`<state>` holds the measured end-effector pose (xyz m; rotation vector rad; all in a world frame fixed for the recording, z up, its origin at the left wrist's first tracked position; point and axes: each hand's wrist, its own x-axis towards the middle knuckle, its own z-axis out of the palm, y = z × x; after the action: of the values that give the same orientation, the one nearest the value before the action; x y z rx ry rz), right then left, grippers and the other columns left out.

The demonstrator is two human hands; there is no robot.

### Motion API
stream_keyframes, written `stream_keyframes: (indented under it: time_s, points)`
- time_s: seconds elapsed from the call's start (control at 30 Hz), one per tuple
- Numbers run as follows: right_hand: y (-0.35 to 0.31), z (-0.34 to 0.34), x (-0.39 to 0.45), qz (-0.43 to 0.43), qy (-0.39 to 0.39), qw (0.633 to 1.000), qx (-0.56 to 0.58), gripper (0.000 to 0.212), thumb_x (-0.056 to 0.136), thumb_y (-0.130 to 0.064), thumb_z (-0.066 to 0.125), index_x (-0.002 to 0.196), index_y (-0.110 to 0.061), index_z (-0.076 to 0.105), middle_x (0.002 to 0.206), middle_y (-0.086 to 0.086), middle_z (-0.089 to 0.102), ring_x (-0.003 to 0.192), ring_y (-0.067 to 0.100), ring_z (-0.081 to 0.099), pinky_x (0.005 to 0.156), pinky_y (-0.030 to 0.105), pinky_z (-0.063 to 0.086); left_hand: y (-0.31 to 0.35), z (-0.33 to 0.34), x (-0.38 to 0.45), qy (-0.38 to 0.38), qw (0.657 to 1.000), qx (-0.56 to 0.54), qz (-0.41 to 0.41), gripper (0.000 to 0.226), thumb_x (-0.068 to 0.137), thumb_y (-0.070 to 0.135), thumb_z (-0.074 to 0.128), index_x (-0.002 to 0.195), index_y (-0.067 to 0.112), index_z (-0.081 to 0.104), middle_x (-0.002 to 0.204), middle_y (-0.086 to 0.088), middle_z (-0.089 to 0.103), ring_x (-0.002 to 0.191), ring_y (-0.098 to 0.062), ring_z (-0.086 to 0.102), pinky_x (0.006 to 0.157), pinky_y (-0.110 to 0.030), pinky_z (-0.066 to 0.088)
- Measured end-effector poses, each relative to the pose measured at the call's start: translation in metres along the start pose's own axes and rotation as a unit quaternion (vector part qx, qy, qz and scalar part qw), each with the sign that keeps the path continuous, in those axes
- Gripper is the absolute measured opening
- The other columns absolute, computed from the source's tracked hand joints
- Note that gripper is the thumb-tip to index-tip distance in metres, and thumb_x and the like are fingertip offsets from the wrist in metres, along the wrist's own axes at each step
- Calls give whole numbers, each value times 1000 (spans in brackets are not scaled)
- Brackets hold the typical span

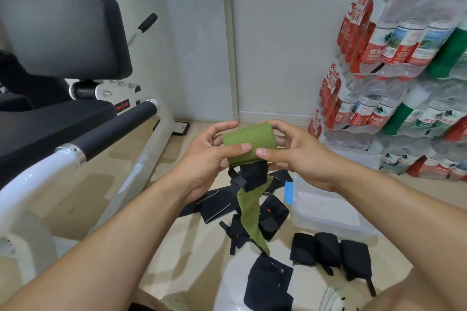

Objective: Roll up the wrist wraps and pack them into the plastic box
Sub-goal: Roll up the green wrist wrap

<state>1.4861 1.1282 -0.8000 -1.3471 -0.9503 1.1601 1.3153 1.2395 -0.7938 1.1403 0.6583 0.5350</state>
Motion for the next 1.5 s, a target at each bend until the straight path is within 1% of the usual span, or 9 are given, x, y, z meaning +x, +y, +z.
stream_keyframes:
  time_s: [0.2,0.4,0.57,0.7,0.87,1.07,1.2,1.37,1.5]
  points:
    - [2,-4,2,-33,7,999,15,48,89,6,70,129,-19,59,119,9,74,108,32,73,90,40,61,-2,-1,-4,-55,993,96,-36,48,82,29,76,128,16,67,118,-8,74,97,-20,72,75,-29,56]
    - [0,-3,2,-52,11,998,26,50,89,7,69,131,-18,58,115,6,75,108,33,72,90,41,62,-1,-10,1,-16,980,198,-7,56,71,56,83,111,19,74,84,7,64,63,-9,49,62,-23,39]
    - [1,-3,2,-52,-2,999,0,52,88,8,71,130,-20,59,111,2,75,101,27,73,86,36,62,1,-13,0,-20,966,256,-15,58,79,74,61,88,18,73,76,4,65,71,-13,56,77,-33,42]
    - [1,-1,1,-51,-21,998,-13,52,88,9,70,129,-20,60,114,3,74,97,24,74,86,36,62,3,-14,-1,-78,961,263,-27,59,88,68,52,121,23,72,112,1,76,108,-18,68,107,-39,43]
    - [3,-1,1,-70,-26,997,-35,51,85,12,72,123,-21,65,120,5,69,109,23,71,98,43,58,4,-16,-3,-120,967,219,-44,65,92,64,52,120,9,70,99,-12,68,86,-20,61,92,-38,49]
    - [3,2,0,-96,-4,993,-71,49,78,19,74,110,-17,70,116,0,74,113,15,69,95,33,58,3,-16,0,-92,974,207,-26,44,79,44,71,106,10,69,84,4,69,77,-9,64,82,-30,47]
    - [-1,0,2,-78,-10,995,-57,63,76,21,74,125,-18,65,131,5,67,113,20,70,97,37,58,1,-18,1,-66,978,196,10,65,63,45,85,114,10,67,101,-1,70,87,-15,65,82,-31,49]
    - [-2,-5,2,-3,-107,994,-29,80,77,-13,87,145,-30,48,132,1,69,120,15,67,95,27,54,4,-18,-2,-65,975,205,57,44,67,20,88,106,16,69,90,16,72,80,-3,64,65,-14,48]
    - [-1,-1,1,3,-98,994,-44,54,79,-25,83,128,-21,60,113,-8,75,106,7,69,83,19,53,3,-20,-2,-70,971,217,73,51,58,16,94,104,24,71,100,10,73,91,-7,68,77,-23,54]
